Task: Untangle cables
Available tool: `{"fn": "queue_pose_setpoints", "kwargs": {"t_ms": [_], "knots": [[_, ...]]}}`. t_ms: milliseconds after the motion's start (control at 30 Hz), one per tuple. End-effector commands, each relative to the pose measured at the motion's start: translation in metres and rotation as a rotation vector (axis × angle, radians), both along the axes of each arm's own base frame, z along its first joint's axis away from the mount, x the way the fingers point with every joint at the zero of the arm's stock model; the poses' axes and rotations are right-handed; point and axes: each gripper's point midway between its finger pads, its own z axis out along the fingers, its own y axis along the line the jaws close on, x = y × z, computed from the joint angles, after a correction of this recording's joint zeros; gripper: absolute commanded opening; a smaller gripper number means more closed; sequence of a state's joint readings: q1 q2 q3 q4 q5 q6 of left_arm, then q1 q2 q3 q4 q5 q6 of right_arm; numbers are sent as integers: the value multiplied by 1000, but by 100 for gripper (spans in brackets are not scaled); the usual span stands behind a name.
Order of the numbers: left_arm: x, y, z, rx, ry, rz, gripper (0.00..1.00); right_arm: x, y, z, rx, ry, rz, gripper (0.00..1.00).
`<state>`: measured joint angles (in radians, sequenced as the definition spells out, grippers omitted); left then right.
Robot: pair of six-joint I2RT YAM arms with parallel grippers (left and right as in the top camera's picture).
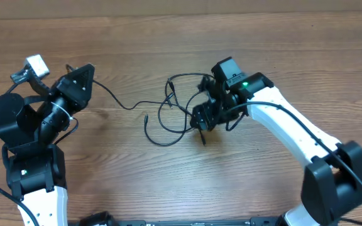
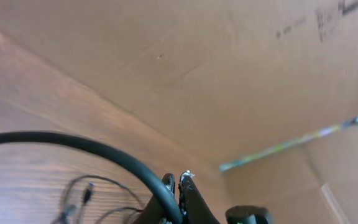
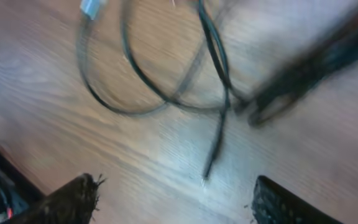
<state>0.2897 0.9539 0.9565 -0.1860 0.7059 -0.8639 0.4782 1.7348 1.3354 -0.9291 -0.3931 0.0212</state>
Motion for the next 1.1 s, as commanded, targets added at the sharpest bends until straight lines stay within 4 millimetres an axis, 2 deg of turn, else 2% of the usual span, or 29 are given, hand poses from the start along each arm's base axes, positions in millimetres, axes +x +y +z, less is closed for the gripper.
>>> {"fn": "queue_pose_setpoints", "kwargs": {"t_ms": [0, 167, 233, 400, 633, 700, 767, 867, 900, 933, 1067], "knots": [[-1, 3, 17, -219, 59, 50, 4, 0, 31, 38, 158, -143, 167, 84], [-2, 1, 17, -394, 138, 60, 4, -8, 75, 64, 360, -215, 310, 91], [-2, 1, 17, -476, 176, 68, 4, -15, 89, 69, 384, -250, 370, 96], [-4, -5, 17, -589, 236, 50, 4, -35, 122, 78, 418, -397, 564, 99], [-9, -15, 18, -610, 264, -12, 4, -23, 155, 90, 410, -590, 583, 98], [-10, -17, 19, -610, 268, -24, 4, -14, 161, 98, 411, -659, 567, 93], [-12, -19, 19, -610, 272, -40, 4, -3, 164, 106, 410, -701, 515, 80], [-12, -20, 18, -605, 272, -42, 4, 7, 165, 112, 418, -692, 421, 25], [-12, -20, 18, -593, 268, -42, 4, 8, 165, 112, 421, -676, 402, 10], [-11, -19, 17, -565, 253, -41, 4, 7, 164, 111, 421, -656, 386, 4], [-10, -16, 10, -395, 186, -40, 4, 7, 159, 106, 414, -591, 339, 4]]}}
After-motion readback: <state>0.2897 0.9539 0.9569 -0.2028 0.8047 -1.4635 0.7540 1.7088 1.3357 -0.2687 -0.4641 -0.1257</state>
